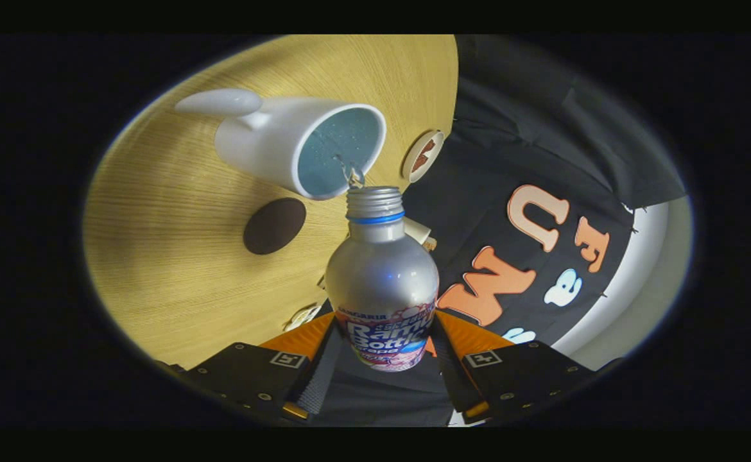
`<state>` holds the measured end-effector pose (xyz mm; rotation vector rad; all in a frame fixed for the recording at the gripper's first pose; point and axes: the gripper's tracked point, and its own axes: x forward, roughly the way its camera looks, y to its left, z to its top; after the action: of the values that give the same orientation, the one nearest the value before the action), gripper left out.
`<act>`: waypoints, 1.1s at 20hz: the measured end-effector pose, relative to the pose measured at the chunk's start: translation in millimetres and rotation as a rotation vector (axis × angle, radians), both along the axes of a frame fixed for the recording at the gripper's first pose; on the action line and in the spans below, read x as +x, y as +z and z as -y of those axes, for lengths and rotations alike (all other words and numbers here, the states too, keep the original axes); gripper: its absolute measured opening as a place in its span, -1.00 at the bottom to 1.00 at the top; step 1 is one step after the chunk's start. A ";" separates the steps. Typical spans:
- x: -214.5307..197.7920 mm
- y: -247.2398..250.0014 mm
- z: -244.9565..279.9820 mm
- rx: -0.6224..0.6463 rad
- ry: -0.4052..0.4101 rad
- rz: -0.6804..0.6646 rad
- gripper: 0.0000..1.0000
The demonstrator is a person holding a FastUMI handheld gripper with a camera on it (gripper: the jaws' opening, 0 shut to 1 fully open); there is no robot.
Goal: Take the bottle from table, then pour the juice into the cup, finally place the bottle on the coaster
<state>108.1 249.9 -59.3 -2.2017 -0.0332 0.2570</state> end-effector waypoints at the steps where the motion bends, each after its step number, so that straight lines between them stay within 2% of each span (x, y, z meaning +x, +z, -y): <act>1: -0.9 0.3 -1.6 -0.013 0.004 0.004 0.49; 12: -1.0 4.8 -9.3 -0.094 0.025 0.024 0.49; 22: 1.6 3.9 -6.1 -0.106 0.025 0.020 0.49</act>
<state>109.7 256.0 -55.4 -2.3102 -0.0589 0.2556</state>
